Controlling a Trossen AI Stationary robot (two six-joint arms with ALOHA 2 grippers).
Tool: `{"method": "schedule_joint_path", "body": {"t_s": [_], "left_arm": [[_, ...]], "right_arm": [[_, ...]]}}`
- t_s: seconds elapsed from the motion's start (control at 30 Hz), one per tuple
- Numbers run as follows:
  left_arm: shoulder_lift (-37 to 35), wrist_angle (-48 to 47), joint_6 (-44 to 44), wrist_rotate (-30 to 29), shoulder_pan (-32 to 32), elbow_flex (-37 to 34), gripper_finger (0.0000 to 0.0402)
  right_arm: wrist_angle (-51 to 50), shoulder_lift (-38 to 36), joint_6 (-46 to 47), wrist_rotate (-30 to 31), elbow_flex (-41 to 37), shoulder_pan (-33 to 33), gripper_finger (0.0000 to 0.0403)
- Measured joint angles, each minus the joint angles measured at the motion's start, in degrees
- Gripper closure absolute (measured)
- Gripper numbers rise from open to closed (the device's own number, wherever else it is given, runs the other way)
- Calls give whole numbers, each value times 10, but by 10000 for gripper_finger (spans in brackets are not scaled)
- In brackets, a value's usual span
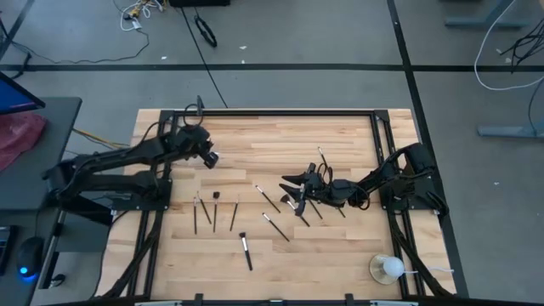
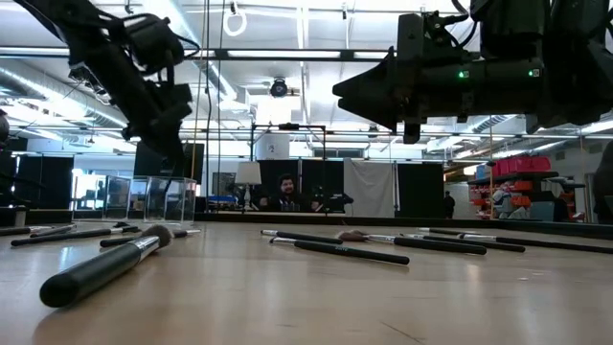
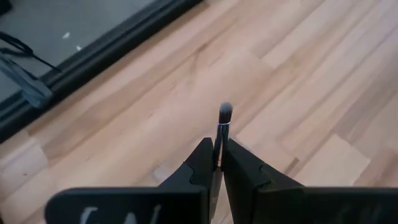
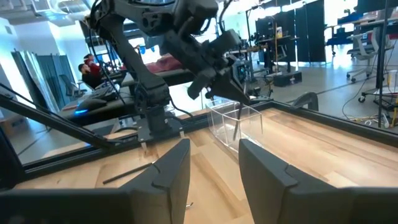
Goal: Put items in baskets/containers
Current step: Put the eyeshadow brush into the transparent organizer
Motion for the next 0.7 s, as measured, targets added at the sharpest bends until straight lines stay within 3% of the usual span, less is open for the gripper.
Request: {"method": "schedule_joint_path", "body": {"t_s": [0.37,0.7], "left_arm": [[56,30,-4,6,5,1,367],[58,33,-1,3,4,13,262]], "right_arm": [[-3,0,0,0,0,0,266],[-13,0,-14,0,0,0,266]]}}
